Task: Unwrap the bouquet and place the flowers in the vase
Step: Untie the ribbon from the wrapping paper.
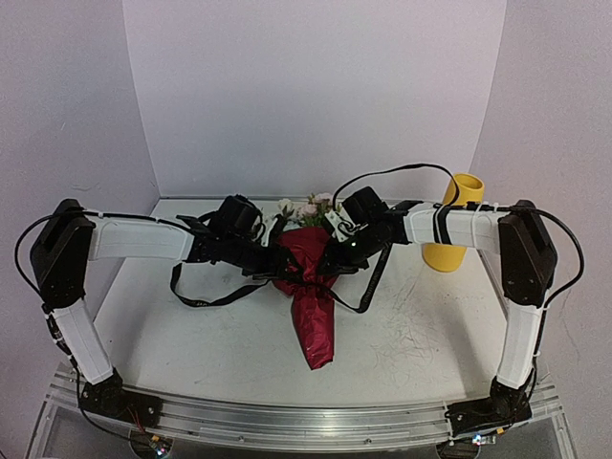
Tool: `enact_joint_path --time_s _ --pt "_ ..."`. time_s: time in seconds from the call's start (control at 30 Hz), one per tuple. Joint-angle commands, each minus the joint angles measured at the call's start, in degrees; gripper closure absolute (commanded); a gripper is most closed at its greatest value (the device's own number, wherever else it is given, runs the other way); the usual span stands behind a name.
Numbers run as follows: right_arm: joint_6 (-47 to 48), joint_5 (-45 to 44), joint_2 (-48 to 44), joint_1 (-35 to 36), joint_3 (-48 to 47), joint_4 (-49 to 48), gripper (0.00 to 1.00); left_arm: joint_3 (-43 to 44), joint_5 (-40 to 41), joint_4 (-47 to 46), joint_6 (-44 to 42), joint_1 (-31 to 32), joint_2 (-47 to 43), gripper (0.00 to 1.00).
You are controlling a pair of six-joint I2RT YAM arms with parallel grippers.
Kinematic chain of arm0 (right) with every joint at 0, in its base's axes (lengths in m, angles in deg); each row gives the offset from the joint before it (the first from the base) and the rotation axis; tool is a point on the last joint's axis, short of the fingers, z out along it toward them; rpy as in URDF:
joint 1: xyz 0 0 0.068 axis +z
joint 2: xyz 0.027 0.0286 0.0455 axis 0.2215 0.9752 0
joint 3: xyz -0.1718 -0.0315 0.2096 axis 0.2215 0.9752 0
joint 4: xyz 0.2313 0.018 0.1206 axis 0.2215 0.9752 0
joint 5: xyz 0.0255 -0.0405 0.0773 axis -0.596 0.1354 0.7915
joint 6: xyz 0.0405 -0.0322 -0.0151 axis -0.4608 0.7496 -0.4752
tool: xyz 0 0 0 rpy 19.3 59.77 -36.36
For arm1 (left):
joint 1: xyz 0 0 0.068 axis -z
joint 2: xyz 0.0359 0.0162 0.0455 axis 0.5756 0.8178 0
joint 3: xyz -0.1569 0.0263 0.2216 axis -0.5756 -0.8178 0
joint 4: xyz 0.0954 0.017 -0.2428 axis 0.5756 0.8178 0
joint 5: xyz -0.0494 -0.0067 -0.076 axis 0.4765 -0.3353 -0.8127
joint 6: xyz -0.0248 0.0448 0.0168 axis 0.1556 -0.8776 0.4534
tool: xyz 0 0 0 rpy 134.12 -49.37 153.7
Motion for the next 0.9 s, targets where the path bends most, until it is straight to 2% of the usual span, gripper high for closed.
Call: enact_joint_path --time_s 0.0,0.13,0.3,0.6,0.87 --pt "3.36 0.13 -1.38 -0.07 -0.27 1.54 0.77 6.25 2.63 1.01 -0.64 1.95 3.97 0.50" --pt "5.28 1.35 -2.32 -0.16 -0.91 2.66 0.77 9.98 4.25 2.69 0.28 2.84 7.27 0.64" --pt "6.35 1.91 -2.60 -0.19 -0.90 3.64 0.77 13.12 7.37 5.45 0.10 2.93 9.59 0.70" --pt "6.08 3.33 0.06 -0.19 -2.19 3.63 0.78 13.27 8.00 7.86 -0.80 2.96 10.69 0.73" --pt "5.28 4.17 2.19 -0.19 -3.38 3.56 0.78 11.72 5.38 8.19 -1.41 3.24 9.53 0.73"
